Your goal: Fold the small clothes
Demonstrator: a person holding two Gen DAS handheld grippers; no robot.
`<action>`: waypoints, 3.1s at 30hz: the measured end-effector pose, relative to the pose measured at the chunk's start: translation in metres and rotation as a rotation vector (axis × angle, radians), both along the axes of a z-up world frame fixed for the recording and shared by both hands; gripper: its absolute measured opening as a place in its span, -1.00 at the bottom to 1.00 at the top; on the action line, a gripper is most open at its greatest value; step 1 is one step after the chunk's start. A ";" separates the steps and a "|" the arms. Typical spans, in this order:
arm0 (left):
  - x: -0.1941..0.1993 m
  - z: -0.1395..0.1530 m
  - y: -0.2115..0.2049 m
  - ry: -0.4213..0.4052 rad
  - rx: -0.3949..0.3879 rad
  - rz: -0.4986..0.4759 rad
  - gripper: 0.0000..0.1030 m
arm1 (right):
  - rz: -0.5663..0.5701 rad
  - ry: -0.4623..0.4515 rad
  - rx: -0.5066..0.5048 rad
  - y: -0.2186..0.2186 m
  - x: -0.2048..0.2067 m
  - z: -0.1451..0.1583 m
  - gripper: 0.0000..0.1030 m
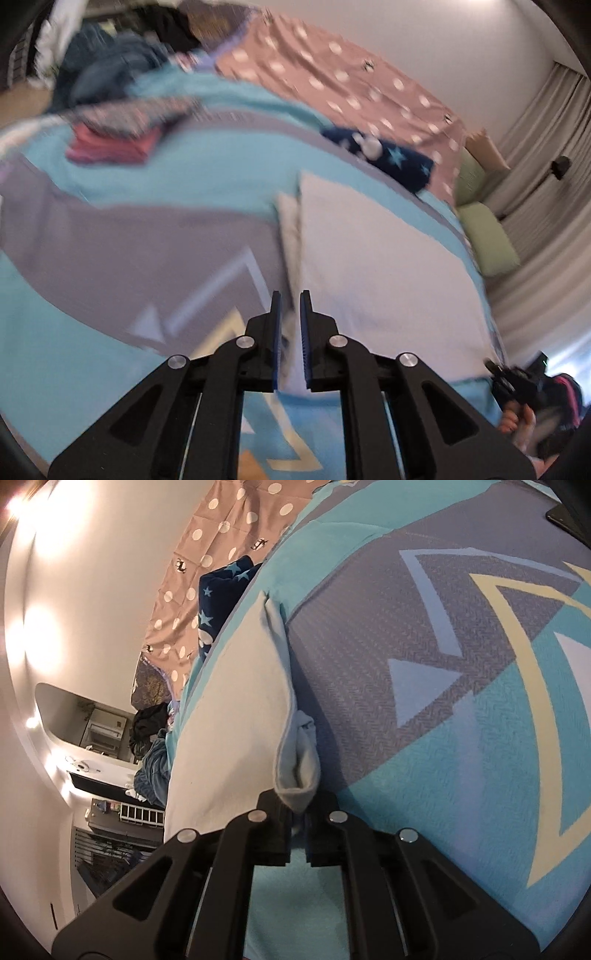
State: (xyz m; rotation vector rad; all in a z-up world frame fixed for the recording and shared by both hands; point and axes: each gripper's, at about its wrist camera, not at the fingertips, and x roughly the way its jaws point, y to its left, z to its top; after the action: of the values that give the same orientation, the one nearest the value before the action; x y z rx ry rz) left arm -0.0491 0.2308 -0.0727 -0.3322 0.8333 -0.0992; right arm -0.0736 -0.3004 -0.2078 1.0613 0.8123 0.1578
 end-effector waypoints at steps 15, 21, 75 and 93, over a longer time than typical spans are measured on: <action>0.102 -0.026 -0.280 0.096 0.049 -0.733 -0.52 | 0.023 -0.070 -0.022 0.000 -0.005 -0.002 -0.93; 0.146 -0.066 -0.396 0.212 0.038 -0.935 -0.52 | 0.032 -0.067 -0.017 -0.004 -0.006 -0.004 -0.94; -0.036 -0.024 0.054 -0.127 -0.145 0.058 0.20 | 1.026 -0.510 -0.870 0.400 0.036 0.098 0.01; -0.023 -0.060 0.082 -0.083 -0.272 -0.015 0.27 | 0.990 -0.594 -1.300 0.489 0.043 0.044 -0.28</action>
State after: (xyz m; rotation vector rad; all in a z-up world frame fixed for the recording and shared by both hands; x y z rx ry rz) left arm -0.0720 0.3124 -0.1322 -0.5740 0.7410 -0.2398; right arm -0.0305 0.1884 -0.1634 -0.6572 0.6192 0.6333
